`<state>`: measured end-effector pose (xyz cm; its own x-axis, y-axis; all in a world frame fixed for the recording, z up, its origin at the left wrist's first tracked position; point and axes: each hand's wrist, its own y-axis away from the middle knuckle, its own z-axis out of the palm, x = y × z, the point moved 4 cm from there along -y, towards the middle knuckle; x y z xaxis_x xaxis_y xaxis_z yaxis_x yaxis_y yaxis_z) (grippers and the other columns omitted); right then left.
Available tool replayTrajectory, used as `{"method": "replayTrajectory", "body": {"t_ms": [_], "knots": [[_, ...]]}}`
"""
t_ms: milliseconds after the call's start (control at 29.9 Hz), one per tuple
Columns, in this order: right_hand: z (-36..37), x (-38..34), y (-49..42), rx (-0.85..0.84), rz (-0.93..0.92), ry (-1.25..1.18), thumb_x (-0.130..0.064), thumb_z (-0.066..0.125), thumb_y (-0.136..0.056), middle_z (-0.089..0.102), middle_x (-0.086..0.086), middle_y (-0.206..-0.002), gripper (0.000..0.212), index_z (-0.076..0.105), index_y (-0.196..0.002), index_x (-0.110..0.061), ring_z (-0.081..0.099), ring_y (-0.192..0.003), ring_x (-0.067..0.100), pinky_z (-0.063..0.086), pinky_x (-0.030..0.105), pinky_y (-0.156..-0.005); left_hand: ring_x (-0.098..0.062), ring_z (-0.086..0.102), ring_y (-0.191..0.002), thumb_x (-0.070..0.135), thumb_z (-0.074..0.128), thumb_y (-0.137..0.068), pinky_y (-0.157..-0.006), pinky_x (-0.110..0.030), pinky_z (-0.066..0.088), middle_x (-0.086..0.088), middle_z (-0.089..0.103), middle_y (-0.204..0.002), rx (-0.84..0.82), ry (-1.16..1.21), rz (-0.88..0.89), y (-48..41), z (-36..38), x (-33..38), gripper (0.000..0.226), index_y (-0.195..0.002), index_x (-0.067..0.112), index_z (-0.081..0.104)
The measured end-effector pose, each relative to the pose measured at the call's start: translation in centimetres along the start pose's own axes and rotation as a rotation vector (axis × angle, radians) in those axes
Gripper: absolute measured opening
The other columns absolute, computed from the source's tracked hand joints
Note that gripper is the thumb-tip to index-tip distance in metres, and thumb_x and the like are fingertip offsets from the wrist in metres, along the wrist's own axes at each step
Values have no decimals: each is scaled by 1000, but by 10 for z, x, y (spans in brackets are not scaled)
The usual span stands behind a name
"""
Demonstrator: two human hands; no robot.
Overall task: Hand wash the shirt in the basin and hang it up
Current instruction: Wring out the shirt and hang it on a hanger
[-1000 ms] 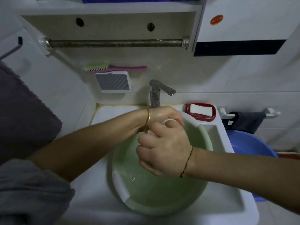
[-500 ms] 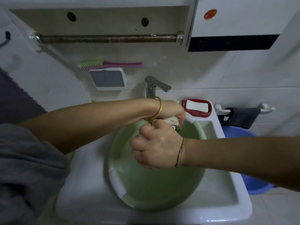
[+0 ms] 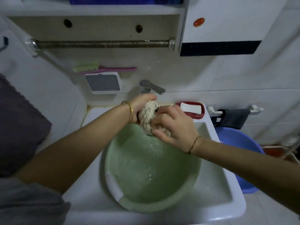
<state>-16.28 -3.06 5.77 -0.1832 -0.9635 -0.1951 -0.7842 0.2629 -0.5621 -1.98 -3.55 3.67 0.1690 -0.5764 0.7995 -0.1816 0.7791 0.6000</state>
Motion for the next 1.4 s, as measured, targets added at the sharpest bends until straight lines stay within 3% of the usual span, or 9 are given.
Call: {"method": "replayTrajectory", "body": {"t_ms": [134, 301, 368, 535, 769, 902, 1069, 1270, 1403], "knots": [[-11, 33, 17, 33, 571, -346, -61, 56, -72, 46, -1, -122, 63, 54, -123, -25, 46, -113, 14, 43, 38, -99, -27, 66, -83, 55, 45, -90, -81, -44, 54, -9, 68, -89, 234, -1, 179, 20, -12, 15, 43, -90, 16, 62], [-25, 25, 22, -204, 720, -651, -43, 77, -64, 47, -9, -123, 96, 29, -144, -21, 50, -111, 4, 39, 10, -89, -25, 65, -92, 65, 31, -90, -87, -43, 52, -4, 68, -93, 276, -323, 465, 54, 10, 42, 56, -93, 21, 67], [-25, 19, 25, -192, 723, -702, -32, 87, -59, 58, -13, -113, 91, 38, -135, -17, 57, -98, -7, 41, 7, -82, -20, 64, -92, 67, 29, -90, -80, -37, 53, -2, 67, -99, 142, -343, 480, 60, 27, 47, 57, -106, 25, 64], [-59, 34, 47, 282, 912, -839, -29, 82, -51, 67, 0, -96, 55, 56, -99, -23, 65, -88, 13, 56, 31, -80, -24, 59, -111, 70, 69, -62, -90, -46, 53, -11, 53, -129, -67, -3, 456, 63, 59, 59, 96, -137, 23, 32], [-122, 52, 81, 458, 949, -985, -21, 66, -84, 67, -1, -76, 12, 62, -89, -10, 63, -68, 9, 52, 23, -61, -21, 61, -106, 27, 74, -78, -86, -44, 55, -2, 53, -123, -193, -222, 586, 74, 141, 53, 80, -140, 23, 23], [-156, 82, 114, 528, 1061, -1045, -19, 56, -92, 66, 10, -90, 26, 59, -110, -1, 64, -72, 15, 56, 28, -58, -18, 63, -97, 15, 60, -91, -89, -38, 53, 1, 63, -101, -137, -191, 749, 69, 186, 73, 19, -106, 22, 52], [-198, 133, 150, 571, 1156, -978, -25, 60, -91, 65, 9, -92, 33, 53, -117, -6, 63, -70, 18, 54, 32, -57, -21, 63, -82, 24, 46, -99, -63, -30, 53, -5, 65, -91, -83, 14, 614, 34, 254, 77, 15, -91, 20, 58], [-253, 205, 196, 363, 1175, -799, 7, 69, -76, 61, 14, -90, 41, 50, -109, -8, 61, -65, 19, 54, 30, -56, -28, 62, -86, 25, 46, -99, -89, -50, 49, -15, 65, -99, -78, 321, 463, 3, 338, 83, 18, -99, 15, 60], [-268, 239, 208, 137, 1170, -782, -15, 70, -64, 63, 5, -87, 46, 55, -107, -12, 59, -77, 19, 49, 32, -59, -30, 63, -99, 26, 50, -97, -97, -49, 47, -16, 67, -107, 30, 319, 547, -5, 373, 90, 17, -100, 13, 61]]}}
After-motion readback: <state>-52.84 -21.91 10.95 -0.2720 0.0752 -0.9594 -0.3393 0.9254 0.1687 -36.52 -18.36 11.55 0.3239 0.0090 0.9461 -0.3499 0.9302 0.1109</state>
